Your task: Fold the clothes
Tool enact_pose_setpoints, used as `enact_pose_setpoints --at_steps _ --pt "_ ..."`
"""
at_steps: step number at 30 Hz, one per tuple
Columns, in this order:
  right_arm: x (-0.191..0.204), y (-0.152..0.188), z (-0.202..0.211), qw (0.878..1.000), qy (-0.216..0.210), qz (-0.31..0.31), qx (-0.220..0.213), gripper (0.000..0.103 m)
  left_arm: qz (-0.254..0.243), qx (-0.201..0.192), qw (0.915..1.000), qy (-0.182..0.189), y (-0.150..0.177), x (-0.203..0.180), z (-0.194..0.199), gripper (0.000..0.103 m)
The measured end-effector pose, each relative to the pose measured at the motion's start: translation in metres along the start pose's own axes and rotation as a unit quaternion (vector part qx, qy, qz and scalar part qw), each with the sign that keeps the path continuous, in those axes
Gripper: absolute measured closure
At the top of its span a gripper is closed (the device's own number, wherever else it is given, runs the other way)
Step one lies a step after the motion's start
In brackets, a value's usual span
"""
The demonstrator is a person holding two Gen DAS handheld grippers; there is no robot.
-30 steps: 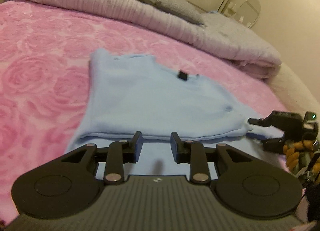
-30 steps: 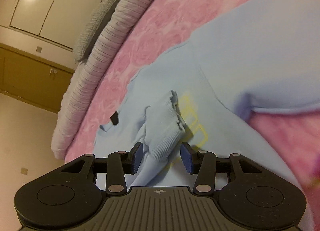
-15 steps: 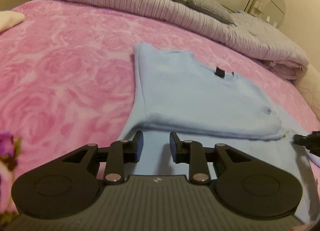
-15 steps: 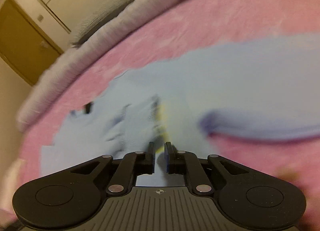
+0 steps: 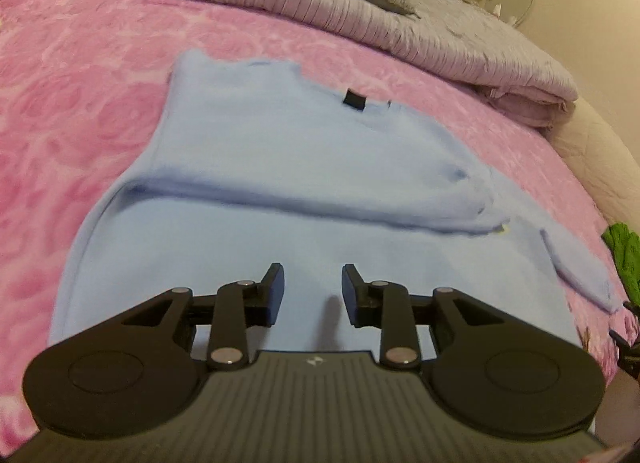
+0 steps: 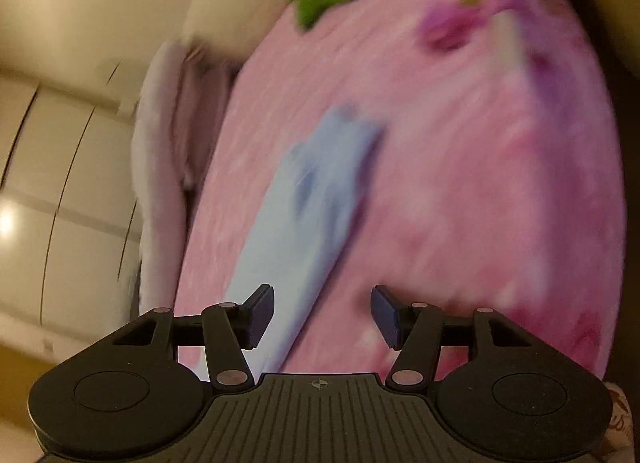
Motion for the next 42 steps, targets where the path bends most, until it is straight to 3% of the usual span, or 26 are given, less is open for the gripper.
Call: enact_pose_setpoints --at_steps 5,8,9,10,11,14,15,17,19,21,22,24,25,27,29,30,32,35,37,39,42 --pt "-0.003 -0.015 -0.014 1.0 0.002 0.013 0.0 0.046 0.006 -0.015 0.9999 0.006 -0.019 -0.014 -0.011 0.074" --pt "0.0 -0.02 -0.024 0.999 0.024 0.034 -0.006 0.052 0.012 -0.011 0.9998 0.01 -0.023 -0.021 -0.02 0.074" --pt "0.0 -0.022 -0.029 0.999 0.034 0.04 -0.01 0.06 0.015 -0.008 0.9998 0.011 -0.021 -0.02 -0.021 0.074" --pt "0.005 -0.021 -0.034 0.997 0.042 0.057 -0.015 0.089 0.017 -0.004 0.9998 0.012 -0.018 -0.02 -0.022 0.074" --pt "0.014 -0.016 -0.038 0.995 0.046 0.088 -0.02 0.096 0.02 -0.001 0.9997 0.014 -0.016 -0.02 -0.023 0.074" --pt "0.05 0.003 -0.046 0.977 0.055 0.202 -0.04 0.098 0.017 0.004 0.9997 0.017 -0.009 -0.016 -0.017 0.074" --pt "0.076 0.021 -0.041 0.956 0.047 0.284 -0.055 0.099 0.017 0.004 0.9997 0.016 -0.006 -0.014 -0.014 0.074" --pt "0.129 0.081 -0.029 0.898 0.006 0.433 -0.073 0.099 0.021 0.004 0.9997 0.015 -0.003 -0.009 -0.008 0.074" --pt "0.175 0.149 -0.017 0.824 -0.043 0.559 -0.078 0.098 0.035 0.003 0.9992 0.017 0.002 -0.003 -0.003 0.074" --pt "0.197 0.228 -0.01 0.753 -0.102 0.65 -0.033 0.098 0.052 0.003 0.9984 0.022 0.007 0.001 0.003 0.074" --pt "0.198 0.266 -0.009 0.724 -0.118 0.68 0.006 0.098 0.061 0.003 0.9979 0.025 0.01 0.004 0.005 0.074" --pt "0.183 0.324 -0.014 0.681 -0.121 0.716 0.091 0.094 0.079 0.005 0.9962 0.036 0.017 0.007 0.012 0.074" --pt "0.17 0.345 -0.016 0.664 -0.113 0.729 0.125 0.086 0.088 0.006 0.9953 0.041 0.019 0.008 0.015 0.074" --pt "0.143 0.37 -0.017 0.642 -0.092 0.743 0.164 0.076 0.102 0.013 0.9931 0.057 0.026 0.009 0.018 0.074" --pt "0.119 0.372 -0.017 0.643 -0.065 0.741 0.181 0.075 0.118 0.02 0.9899 0.076 0.03 0.004 0.019 0.073" --pt "0.109 0.366 -0.015 0.655 -0.053 0.73 0.188 0.075 0.125 0.023 0.9881 0.086 0.032 0.002 0.019 0.072" --pt "0.093 0.347 -0.012 0.686 -0.03 0.699 0.197 0.075 0.149 0.029 0.9808 0.123 0.031 -0.012 0.014 0.07" --pt "0.078 0.309 -0.006 0.745 0.004 0.636 0.199 0.075 0.181 0.037 0.9657 0.182 0.024 -0.041 -0.001 0.066" --pt "0.071 0.289 -0.004 0.78 0.01 0.592 0.204 0.075 0.186 0.04 0.9615 0.198 0.017 -0.058 -0.016 0.065" --pt "0.069 0.279 0.001 0.806 -0.003 0.552 0.211 0.075 0.187 0.048 0.9614 0.196 0.012 -0.07 -0.034 0.065" --pt "0.07 0.272 -0.002 0.828 -0.013 0.517 0.218 0.075 0.19 0.061 0.9653 0.169 0.01 -0.076 -0.061 0.065"
Point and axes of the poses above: each gripper's, at about its wrist camera, not at the fingertips, and z roughly against the way its jaws point, x to its left, y to its underside, the point moved 9 cm from there along -z, roughly the way its jaws point, and after that the axes turned 5 degrees about -z, right-handed, at the moved point
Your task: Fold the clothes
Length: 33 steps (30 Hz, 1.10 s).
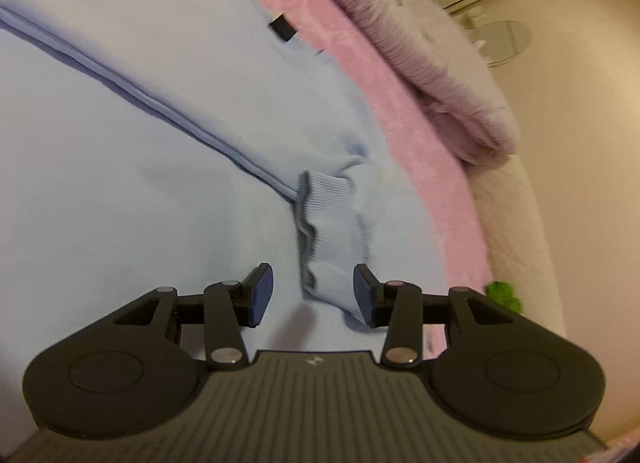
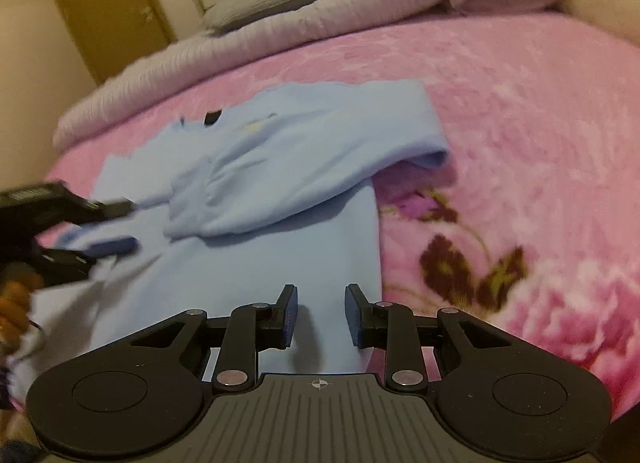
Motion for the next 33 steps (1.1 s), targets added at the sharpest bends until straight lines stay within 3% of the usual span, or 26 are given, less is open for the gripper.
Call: enact_pose_setpoints --at_steps 5,7,9,12,15,20,25,28,29,30,31,33 --pt "-0.002 -0.005 0.005 1.0 -0.012 -0.023 -0.01 0.075 -0.007 -0.004 0.9994 0.033 -0.006 -0.018 -0.03 0.065" --pt "-0.004 -0.006 0.005 0.999 -0.016 -0.032 -0.013 0.075 -0.031 0.004 0.9985 0.046 -0.009 -0.028 -0.04 0.086" --pt "-0.006 -0.007 0.005 0.999 -0.019 -0.037 -0.014 0.075 -0.07 -0.006 0.9951 0.069 -0.019 -0.042 -0.035 0.096" --pt "-0.007 -0.009 0.004 0.999 -0.023 -0.041 -0.012 0.075 -0.158 -0.062 0.9825 0.077 -0.055 -0.059 0.002 0.103" --pt "-0.009 -0.011 0.003 0.999 -0.025 -0.044 -0.008 0.075 -0.208 -0.104 0.9718 0.041 -0.098 -0.045 0.045 0.103" --pt "-0.008 -0.012 0.001 0.999 -0.015 -0.036 -0.003 0.075 -0.24 -0.144 0.9578 -0.066 -0.142 0.019 0.1 0.103" --pt "-0.005 -0.011 -0.002 1.0 -0.003 -0.023 0.002 0.075 -0.188 -0.122 0.9631 -0.149 -0.132 0.098 0.097 0.102" --pt "-0.003 -0.011 -0.003 1.0 0.005 -0.013 0.007 0.075 -0.099 -0.12 0.9815 -0.113 -0.126 0.121 0.095 0.096" --pt "-0.003 -0.011 -0.003 1.0 0.008 -0.009 0.008 0.075 -0.07 -0.126 0.9856 -0.089 -0.125 0.122 0.096 0.086" --pt "-0.002 -0.011 -0.003 1.0 0.01 -0.006 0.008 0.075 -0.041 -0.132 0.9883 -0.064 -0.125 0.122 0.097 0.078" --pt "-0.002 -0.01 -0.004 1.0 0.011 -0.004 0.008 0.075 -0.012 -0.138 0.9896 -0.04 -0.126 0.123 0.098 0.077" --pt "-0.002 -0.01 -0.005 1.0 0.014 0.0 0.008 0.075 -0.008 -0.13 0.9903 -0.047 -0.126 0.121 0.094 0.075"
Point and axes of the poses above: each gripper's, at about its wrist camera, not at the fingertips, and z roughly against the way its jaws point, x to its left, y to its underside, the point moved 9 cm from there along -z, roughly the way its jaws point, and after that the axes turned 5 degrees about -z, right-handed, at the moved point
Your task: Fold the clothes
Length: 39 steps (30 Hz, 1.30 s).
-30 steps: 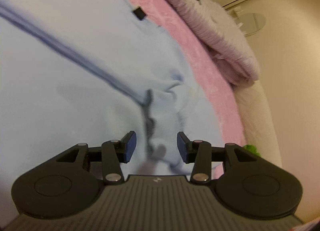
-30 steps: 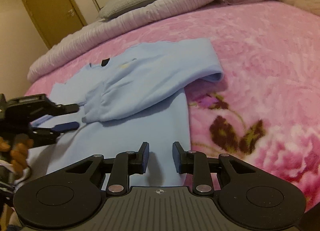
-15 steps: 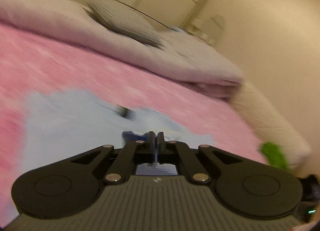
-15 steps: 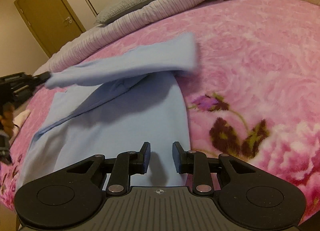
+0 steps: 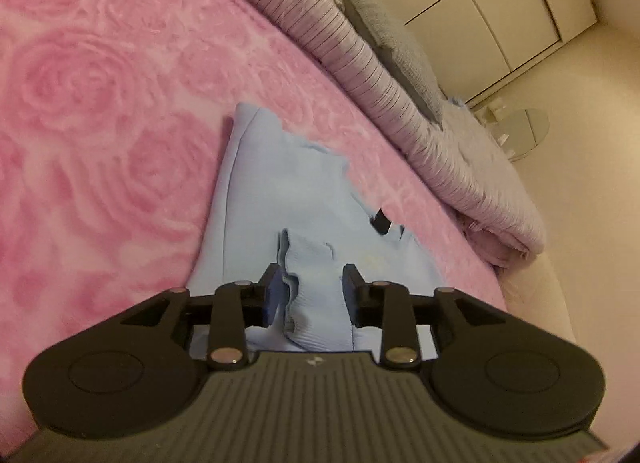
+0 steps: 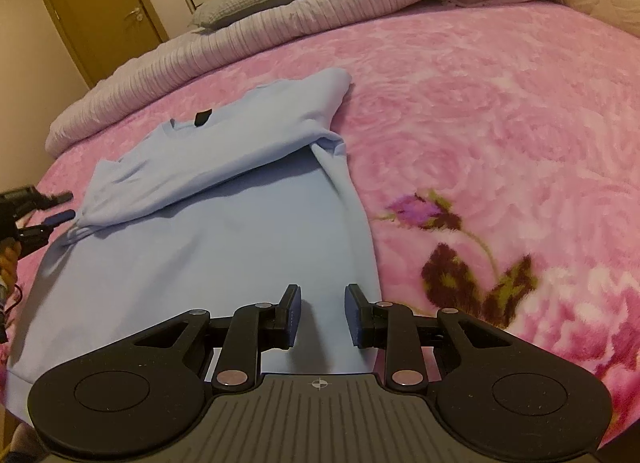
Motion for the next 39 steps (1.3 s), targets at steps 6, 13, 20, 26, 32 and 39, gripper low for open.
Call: enact_pose_setpoints --at_steps 6,13,20,26,32,39 --pt "0.0 0.0 -0.001 1.0 0.0 -0.002 -0.003 0.075 -0.055 0.044 0.9971 -0.029 0.007 -0.012 -0.029 0.078" --pt "-0.001 -0.001 -0.001 1.0 -0.003 -0.003 -0.002 0.075 -0.188 -0.017 0.9817 -0.028 -0.024 -0.045 -0.024 0.101" --pt "0.003 0.0 -0.001 1.0 0.011 0.02 0.001 0.075 -0.278 -0.021 0.9553 -0.098 -0.032 -0.023 -0.028 0.101" --pt "0.006 -0.005 0.01 0.999 0.022 0.043 -0.01 0.075 -0.227 0.002 0.9689 -0.098 -0.013 0.004 -0.015 0.097" --pt "0.005 -0.02 0.021 0.998 0.027 0.044 -0.042 0.075 -0.221 -0.01 0.9713 -0.088 -0.005 -0.007 0.018 0.095" --pt "-0.001 0.005 0.004 0.995 0.083 0.056 0.007 0.075 -0.231 0.049 0.9599 -0.15 0.049 -0.008 0.035 0.087"
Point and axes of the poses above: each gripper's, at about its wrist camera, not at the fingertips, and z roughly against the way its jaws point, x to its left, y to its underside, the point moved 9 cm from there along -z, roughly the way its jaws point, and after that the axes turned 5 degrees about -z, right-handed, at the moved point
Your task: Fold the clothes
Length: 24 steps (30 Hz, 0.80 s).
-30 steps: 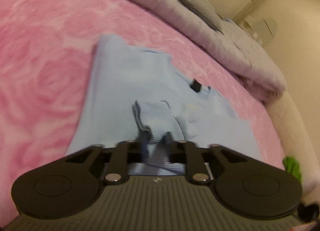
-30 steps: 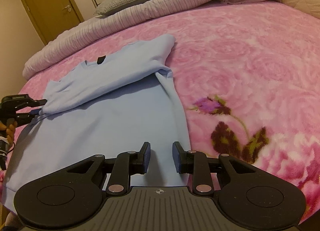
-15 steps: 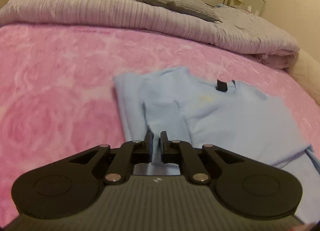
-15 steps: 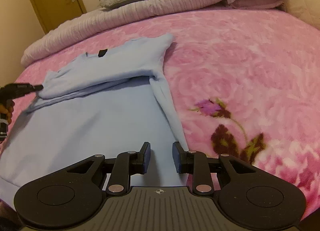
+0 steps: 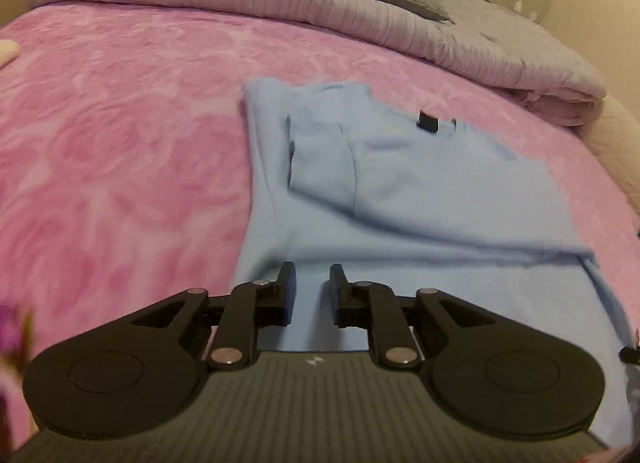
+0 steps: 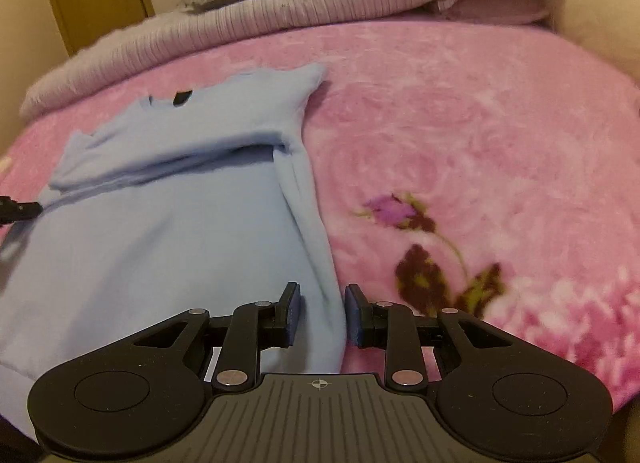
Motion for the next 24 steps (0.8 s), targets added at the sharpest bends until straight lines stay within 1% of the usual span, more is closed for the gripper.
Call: enact_pose_setpoints --at_steps 1,3,4,6,8,10,11,13,14,17,20,24 --pt "0.001 0.001 0.005 1.0 0.009 0.004 0.0 0.075 -0.002 0.003 0.9999 -0.014 0.008 -0.002 0.009 0.086" --pt "0.003 0.001 0.019 1.0 0.016 0.003 -0.01 0.075 0.0 0.015 0.999 -0.041 0.026 -0.008 0.03 0.076" --pt "0.005 0.001 0.025 1.0 0.016 0.002 -0.016 0.075 0.005 0.022 0.9987 -0.045 0.038 -0.012 0.04 0.075" --pt "0.015 0.003 0.035 1.0 -0.003 -0.008 -0.024 0.075 0.003 0.037 0.9982 -0.047 0.063 -0.021 0.06 0.074" --pt "0.027 0.01 0.034 0.999 -0.025 -0.019 -0.011 0.075 0.004 0.042 0.9976 -0.054 0.082 -0.028 0.077 0.074" --pt "0.036 0.025 0.027 0.999 -0.029 -0.024 0.015 0.075 0.009 0.048 0.9973 -0.055 0.099 -0.036 0.093 0.074" --pt "0.039 0.031 0.026 0.999 -0.023 -0.023 0.022 0.075 0.002 0.051 0.9972 -0.055 0.102 -0.039 0.099 0.074" --pt "0.046 0.037 0.033 1.0 -0.012 -0.019 0.012 0.075 -0.012 0.055 0.9969 -0.055 0.107 -0.047 0.111 0.074" --pt "0.051 0.037 0.04 0.999 -0.022 -0.022 0.01 0.075 -0.02 0.057 0.9966 -0.056 0.11 -0.05 0.118 0.074" --pt "0.065 0.039 0.062 0.999 -0.047 -0.028 -0.004 0.075 -0.03 0.045 0.9964 -0.066 0.113 -0.056 0.135 0.074" --pt "0.07 0.041 0.082 0.999 -0.041 -0.018 -0.019 0.075 -0.037 0.038 0.9956 -0.077 0.118 -0.062 0.148 0.074" --pt "0.069 0.054 0.097 0.999 -0.041 -0.026 -0.018 0.075 -0.045 0.033 0.995 -0.083 0.126 -0.067 0.162 0.074"
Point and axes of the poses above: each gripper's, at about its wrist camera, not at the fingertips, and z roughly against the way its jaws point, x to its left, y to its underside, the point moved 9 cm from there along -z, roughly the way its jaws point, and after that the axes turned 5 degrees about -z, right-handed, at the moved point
